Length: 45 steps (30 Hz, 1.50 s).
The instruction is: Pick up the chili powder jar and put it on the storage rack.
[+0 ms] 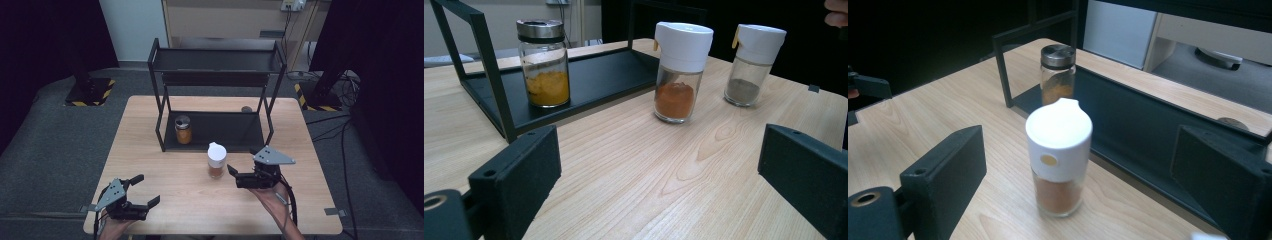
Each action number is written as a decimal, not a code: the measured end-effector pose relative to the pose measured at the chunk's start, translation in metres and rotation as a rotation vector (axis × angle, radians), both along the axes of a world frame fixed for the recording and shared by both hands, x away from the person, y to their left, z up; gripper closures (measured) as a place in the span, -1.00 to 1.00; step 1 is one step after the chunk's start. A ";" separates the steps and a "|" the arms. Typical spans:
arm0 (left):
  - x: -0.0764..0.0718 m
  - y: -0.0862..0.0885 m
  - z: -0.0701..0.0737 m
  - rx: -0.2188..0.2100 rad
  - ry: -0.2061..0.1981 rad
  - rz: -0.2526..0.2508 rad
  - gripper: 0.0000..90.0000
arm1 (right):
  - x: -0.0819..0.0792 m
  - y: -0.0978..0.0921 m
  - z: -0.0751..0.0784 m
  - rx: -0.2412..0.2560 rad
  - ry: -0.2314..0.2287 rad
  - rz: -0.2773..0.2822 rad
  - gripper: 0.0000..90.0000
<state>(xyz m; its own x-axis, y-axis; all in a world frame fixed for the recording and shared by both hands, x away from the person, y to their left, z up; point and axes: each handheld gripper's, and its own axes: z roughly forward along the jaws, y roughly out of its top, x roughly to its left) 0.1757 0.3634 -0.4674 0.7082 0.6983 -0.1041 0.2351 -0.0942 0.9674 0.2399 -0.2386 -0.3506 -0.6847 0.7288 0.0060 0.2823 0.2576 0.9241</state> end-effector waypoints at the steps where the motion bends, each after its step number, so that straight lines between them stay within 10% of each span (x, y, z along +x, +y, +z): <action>1: 0.000 0.000 0.000 0.000 0.000 0.000 -0.94 | 0.003 0.004 0.000 -0.004 0.002 0.002 -0.83; 45: 0.000 0.002 -0.001 -0.003 -0.004 -0.001 -0.94 | 0.073 0.094 -0.037 -0.125 0.171 -0.059 -0.62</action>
<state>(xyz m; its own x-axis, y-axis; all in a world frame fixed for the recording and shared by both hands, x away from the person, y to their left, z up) 0.1762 0.3653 -0.4684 0.7094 0.6972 -0.1034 0.2316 -0.0920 0.9685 0.3126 -0.1448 -0.3872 -0.6379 0.7697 0.0254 0.4503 0.3460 0.8231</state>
